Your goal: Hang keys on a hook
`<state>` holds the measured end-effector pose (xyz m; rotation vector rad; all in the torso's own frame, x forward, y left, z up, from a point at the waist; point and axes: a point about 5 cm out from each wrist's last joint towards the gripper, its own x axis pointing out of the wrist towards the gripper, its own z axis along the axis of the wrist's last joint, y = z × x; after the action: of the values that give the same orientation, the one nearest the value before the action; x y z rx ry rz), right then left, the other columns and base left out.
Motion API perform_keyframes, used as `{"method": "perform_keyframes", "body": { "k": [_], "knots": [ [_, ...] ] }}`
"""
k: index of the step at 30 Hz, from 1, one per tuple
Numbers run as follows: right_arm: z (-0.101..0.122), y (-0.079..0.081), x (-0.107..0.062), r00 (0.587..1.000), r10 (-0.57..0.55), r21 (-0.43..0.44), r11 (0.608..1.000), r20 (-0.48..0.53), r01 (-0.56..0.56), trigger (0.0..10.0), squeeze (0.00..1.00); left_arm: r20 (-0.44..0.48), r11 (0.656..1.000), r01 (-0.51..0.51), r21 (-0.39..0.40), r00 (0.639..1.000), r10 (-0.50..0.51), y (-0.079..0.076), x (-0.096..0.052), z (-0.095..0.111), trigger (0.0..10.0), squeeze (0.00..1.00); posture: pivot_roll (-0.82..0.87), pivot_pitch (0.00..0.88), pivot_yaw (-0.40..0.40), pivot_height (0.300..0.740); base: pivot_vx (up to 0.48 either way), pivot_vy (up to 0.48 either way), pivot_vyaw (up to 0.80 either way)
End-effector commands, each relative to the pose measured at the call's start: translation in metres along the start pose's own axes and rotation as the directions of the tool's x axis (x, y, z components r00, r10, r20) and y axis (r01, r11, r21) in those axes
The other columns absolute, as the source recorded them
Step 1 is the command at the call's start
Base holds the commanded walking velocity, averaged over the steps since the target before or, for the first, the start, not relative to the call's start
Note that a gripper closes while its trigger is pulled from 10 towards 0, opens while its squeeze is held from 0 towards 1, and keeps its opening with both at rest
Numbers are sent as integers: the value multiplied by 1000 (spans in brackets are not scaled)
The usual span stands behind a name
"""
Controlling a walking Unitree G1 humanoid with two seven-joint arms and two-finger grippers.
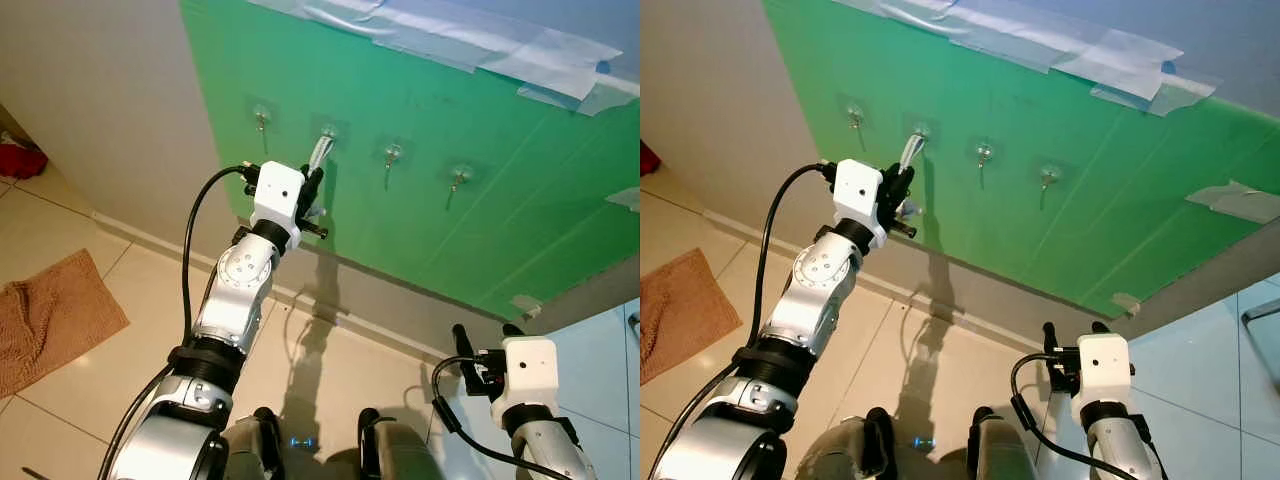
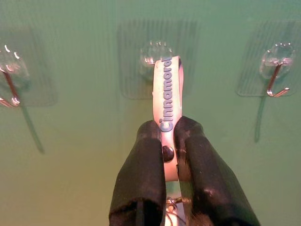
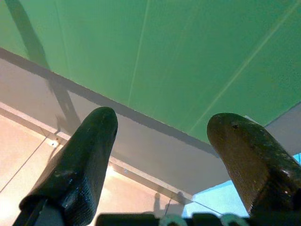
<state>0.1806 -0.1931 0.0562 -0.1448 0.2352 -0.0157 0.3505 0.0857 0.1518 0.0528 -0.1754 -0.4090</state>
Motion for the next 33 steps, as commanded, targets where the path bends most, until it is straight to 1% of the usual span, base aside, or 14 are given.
{"method": "perform_keyframes", "body": {
  "k": [1,3,5,7,11,13,17,19,24,25,30,31,32,33],
  "knots": [
    [-2,-2,-4,1000,-7,-9,1000,-18,7,10000,110,-32,999,-6,-54,999,4,1,1,-4,10000,0,-288,196,-28,740,0,0,0],
    [-2,-2,-4,1000,-7,-9,1000,-18,7,10000,110,-32,999,-6,-54,999,4,1,1,-4,10000,0,-288,196,-28,740,0,0,0],
    [-2,-2,-4,1000,-8,-8,1000,-18,8,10000,114,-60,992,-26,-124,998,18,3,3,-8,10000,0,-288,196,-28,740,0,0,0],
    [-2,-2,-3,1000,-8,-8,1000,-18,8,10000,118,-80,985,-39,-170,996,26,5,3,-10,10000,0,-288,196,-28,740,0,0,0],
    [-2,-2,-3,1000,-7,-9,1000,-18,7,10000,118,-92,979,-50,-197,995,32,5,2,-12,10000,0,-287,199,-30,740,0,0,0],
    [-2,-2,-3,1000,-5,-10,1000,-18,5,10000,118,-124,962,-84,-260,991,53,7,1,-16,10000,0,-287,199,-30,740,0,0,0],
    [-2,-2,-2,1000,-4,-10,1000,-19,4,10000,118,-138,954,-101,-283,988,64,9,1,-18,10000,0,-287,199,-30,740,0,0,0],
    [-2,-2,-2,1000,-3,-11,1000,-20,3,10000,114,-166,935,-123,-332,984,71,11,1,-21,10000,0,-286,202,-34,740,0,0,0],
    [-2,-3,-2,1000,-3,-13,1000,-21,2,10000,114,-188,930,-125,-346,980,62,10,0,-25,10000,0,-286,202,-34,740,0,0,0],
    [-2,-3,-2,1000,-3,-13,1000,-21,2,10000,118,-195,934,-124,-334,979,60,10,0,-27,10000,0,-286,202,-34,740,0,0,0],
    [-2,-3,-3,1000,-4,-14,1000,-22,4,10000,114,-213,977,-101,-186,975,61,7,-1,-29,10000,0,-288,204,-34,740,0,0,0],
    [-3,-3,-3,1000,-5,-14,1000,-22,4,10000,118,-210,981,-95,-170,976,59,7,-1,-29,10000,302,-290,205,-34,740,0,0,0],
    [-3,-3,-3,1000,-5,-14,1000,-22,4,10000,118,-210,981,-95,-170,976,59,7,-1,-29,10000,302,-290,205,-34,740,0,0,0],
    [-3,-3,-3,1000,-5,-14,1000,-22,5,10000,114,-208,984,-91,-154,976,57,7,-1,-28,10000,616,-290,205,-34,740,0,0,0]
  ]
}}
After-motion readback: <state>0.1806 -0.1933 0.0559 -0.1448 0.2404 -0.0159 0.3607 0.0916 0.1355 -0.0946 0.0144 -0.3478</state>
